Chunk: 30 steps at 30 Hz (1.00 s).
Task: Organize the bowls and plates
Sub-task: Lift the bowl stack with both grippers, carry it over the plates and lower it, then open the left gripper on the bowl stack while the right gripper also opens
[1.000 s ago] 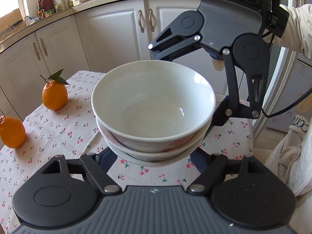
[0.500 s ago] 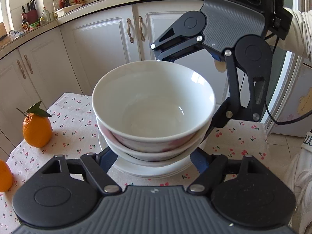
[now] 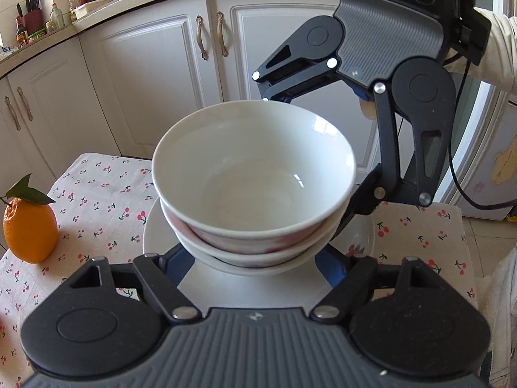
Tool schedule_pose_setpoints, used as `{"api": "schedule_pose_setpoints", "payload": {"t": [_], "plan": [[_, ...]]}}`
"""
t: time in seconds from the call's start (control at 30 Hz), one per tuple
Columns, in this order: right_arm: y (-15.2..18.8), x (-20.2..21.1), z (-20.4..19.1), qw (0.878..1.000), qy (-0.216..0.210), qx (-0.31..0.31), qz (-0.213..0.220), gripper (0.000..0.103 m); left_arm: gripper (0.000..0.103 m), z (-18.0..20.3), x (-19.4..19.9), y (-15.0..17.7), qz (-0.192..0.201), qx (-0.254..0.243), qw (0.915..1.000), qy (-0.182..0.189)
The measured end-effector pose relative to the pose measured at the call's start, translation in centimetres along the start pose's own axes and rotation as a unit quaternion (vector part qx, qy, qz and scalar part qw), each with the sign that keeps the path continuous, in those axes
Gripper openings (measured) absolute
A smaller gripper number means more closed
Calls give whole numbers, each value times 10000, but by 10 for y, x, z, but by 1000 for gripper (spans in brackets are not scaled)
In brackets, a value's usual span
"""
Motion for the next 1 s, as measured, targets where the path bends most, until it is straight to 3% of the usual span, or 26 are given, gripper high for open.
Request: {"api": "schedule_pose_setpoints", "payload": {"t": [0.43, 0.7, 0.83, 1.0], "plan": [[5, -5, 13, 9991, -201, -363, 30, 89, 81, -2, -4, -1, 10, -8, 10000, 12], [7, -6, 15, 9986, -206, -482, 84, 90, 82, 3, 0, -2, 20, -122, 9998, -174], [6, -2, 13, 9980, -153, -563, 223, 103, 95, 4, 9, -4, 187, -88, 9990, -384], [6, 11, 8, 9965, 97, -767, 319, 103, 100, 8, 28, -2, 296, 180, 9969, -706]]}}
Point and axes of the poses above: each gripper's, at about its wrist camera, not at the fingertips, and x roughly against the way its jaws point, z to its right, y to its underside, the point moved 3 cm from there along -x, roughly the way its jaws point, and after that the axes turned 4 degrees about -y, right-handed, at the moved point
